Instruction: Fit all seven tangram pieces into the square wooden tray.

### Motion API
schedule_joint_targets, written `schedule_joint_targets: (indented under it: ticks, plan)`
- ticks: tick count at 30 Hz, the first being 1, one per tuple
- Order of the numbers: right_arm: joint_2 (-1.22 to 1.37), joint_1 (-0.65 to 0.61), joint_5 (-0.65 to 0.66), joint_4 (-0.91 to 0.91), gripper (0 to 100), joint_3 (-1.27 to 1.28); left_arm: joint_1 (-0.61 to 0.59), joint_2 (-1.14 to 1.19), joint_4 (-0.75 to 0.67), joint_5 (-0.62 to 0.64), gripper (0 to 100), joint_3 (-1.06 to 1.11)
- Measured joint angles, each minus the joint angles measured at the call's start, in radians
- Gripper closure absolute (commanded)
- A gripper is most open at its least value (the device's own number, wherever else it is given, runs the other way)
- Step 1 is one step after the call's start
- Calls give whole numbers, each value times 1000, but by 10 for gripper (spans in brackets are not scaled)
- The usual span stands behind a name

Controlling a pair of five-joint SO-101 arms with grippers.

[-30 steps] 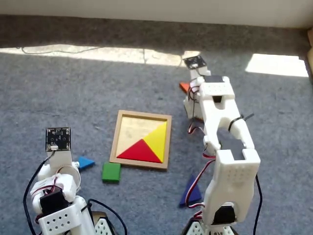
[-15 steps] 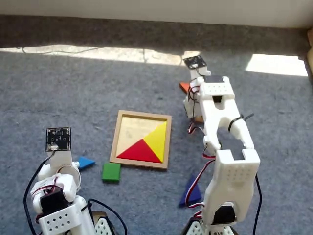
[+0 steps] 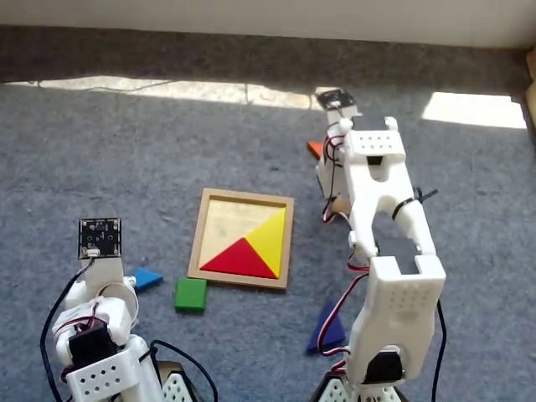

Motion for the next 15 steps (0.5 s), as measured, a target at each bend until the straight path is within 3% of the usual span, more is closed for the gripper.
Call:
schedule_joint_targets:
  ticks: [6,15]
  plan:
    - [0,-55,0,21,785,48,0,0,0,0,993,0]
    - [-5,-66,0,-127,786,176,0,0,0,0,993,0]
